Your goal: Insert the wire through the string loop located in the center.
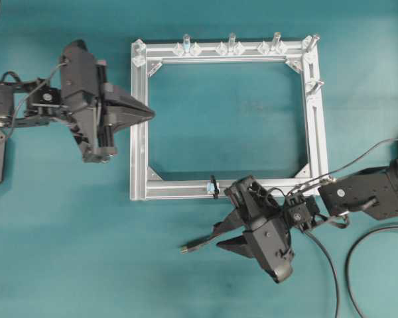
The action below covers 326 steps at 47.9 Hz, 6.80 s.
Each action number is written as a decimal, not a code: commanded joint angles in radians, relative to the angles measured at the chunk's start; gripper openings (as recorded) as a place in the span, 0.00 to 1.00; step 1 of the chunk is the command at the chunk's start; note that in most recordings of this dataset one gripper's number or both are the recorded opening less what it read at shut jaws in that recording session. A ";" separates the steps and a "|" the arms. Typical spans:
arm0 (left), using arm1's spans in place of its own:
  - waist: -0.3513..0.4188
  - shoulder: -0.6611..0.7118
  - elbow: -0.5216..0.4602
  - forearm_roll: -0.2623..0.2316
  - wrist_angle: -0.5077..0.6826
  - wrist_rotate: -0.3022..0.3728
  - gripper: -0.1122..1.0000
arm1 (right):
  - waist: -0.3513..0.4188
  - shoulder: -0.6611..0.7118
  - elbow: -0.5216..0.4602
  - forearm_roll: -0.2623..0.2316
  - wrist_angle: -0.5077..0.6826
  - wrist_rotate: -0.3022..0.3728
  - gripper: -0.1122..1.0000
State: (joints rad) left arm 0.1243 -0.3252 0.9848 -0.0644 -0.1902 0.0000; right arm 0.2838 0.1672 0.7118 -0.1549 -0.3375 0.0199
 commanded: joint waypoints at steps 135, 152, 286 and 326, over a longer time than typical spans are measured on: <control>-0.005 -0.046 0.041 0.003 -0.005 0.002 0.16 | 0.037 -0.192 0.021 -0.006 0.169 0.002 0.16; -0.005 -0.048 0.040 0.003 -0.005 -0.002 0.16 | 0.038 -0.202 0.049 -0.003 0.175 0.003 0.16; -0.005 -0.048 0.043 0.003 -0.005 -0.002 0.16 | -0.150 -0.446 0.308 0.014 0.275 0.043 0.16; -0.003 -0.046 0.043 0.003 -0.005 0.000 0.16 | -0.184 -0.327 0.210 0.014 0.270 0.043 0.16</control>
State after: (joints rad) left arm 0.1243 -0.3605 1.0370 -0.0644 -0.1902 0.0000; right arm 0.1074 -0.1657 0.9603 -0.1427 -0.0583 0.0614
